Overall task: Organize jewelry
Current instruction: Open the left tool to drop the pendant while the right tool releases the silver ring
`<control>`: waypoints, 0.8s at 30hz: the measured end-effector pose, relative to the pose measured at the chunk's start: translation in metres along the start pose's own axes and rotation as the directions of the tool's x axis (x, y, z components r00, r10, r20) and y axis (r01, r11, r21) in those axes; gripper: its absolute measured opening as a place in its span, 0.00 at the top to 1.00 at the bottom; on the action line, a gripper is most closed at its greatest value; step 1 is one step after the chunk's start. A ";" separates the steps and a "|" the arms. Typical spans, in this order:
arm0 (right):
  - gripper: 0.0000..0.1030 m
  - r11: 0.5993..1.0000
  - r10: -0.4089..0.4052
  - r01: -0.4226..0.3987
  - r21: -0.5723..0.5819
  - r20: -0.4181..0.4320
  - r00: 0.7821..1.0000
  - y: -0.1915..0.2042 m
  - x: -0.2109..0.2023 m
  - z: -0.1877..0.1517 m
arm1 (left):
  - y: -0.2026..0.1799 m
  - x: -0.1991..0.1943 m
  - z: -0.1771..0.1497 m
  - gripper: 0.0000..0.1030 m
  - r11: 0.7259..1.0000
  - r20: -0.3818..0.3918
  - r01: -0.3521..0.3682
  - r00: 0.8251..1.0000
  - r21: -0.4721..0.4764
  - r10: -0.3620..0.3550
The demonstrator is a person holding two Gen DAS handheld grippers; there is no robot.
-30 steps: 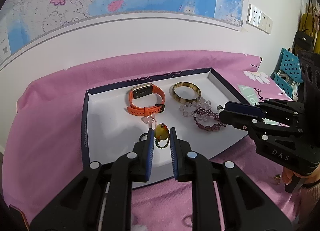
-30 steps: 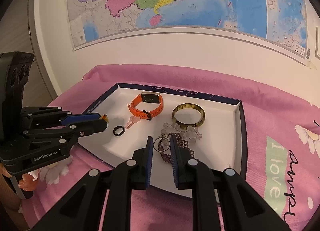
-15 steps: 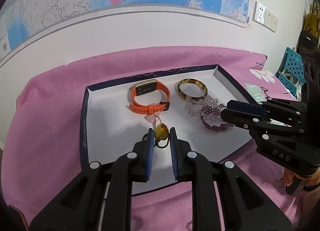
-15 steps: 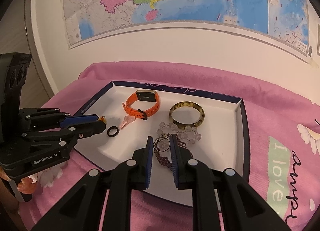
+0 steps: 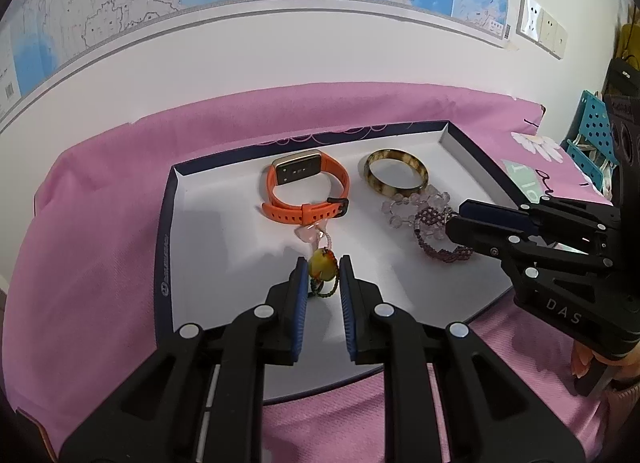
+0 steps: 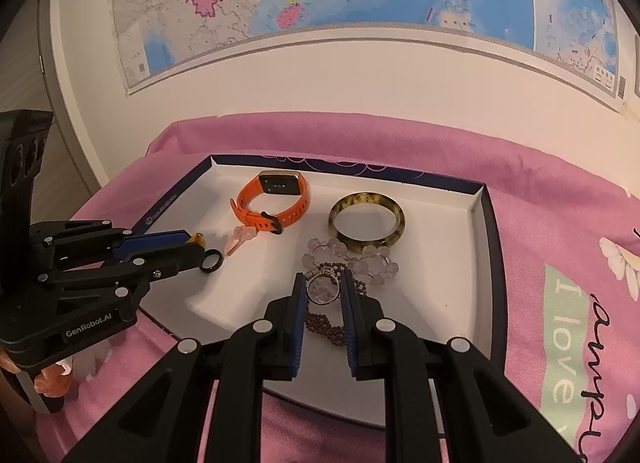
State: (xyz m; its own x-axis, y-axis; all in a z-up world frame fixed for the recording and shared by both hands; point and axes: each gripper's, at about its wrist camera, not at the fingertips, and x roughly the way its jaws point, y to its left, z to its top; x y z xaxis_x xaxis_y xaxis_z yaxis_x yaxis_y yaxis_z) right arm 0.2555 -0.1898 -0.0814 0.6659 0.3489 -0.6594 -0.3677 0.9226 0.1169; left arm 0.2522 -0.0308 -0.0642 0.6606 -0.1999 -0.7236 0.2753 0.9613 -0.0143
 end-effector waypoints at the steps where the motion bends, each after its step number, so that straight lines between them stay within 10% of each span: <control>1: 0.85 1.000 -0.001 0.001 0.002 -0.001 1.000 0.000 0.001 0.000 | 0.000 0.001 0.000 0.84 1.000 -0.002 -0.001 1.000 0.000 0.001; 15: 0.83 1.000 -0.009 0.009 0.015 0.005 1.000 -0.002 0.000 -0.001 | 0.002 0.005 -0.004 0.72 1.000 -0.002 -0.016 1.000 -0.005 0.016; 24: 0.63 0.999 0.002 -0.004 0.038 0.036 0.999 -0.005 -0.011 -0.004 | 0.003 -0.009 -0.008 0.59 0.999 0.036 -0.033 0.999 0.001 0.033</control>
State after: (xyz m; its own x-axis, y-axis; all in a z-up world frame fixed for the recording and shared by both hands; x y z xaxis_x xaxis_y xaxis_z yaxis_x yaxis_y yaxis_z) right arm 0.2474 -0.1993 -0.0773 0.6880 0.3566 -0.6320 -0.3453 0.9269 0.1471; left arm 0.2417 -0.0243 -0.0632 0.6937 -0.1750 -0.6987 0.2541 0.9671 0.0101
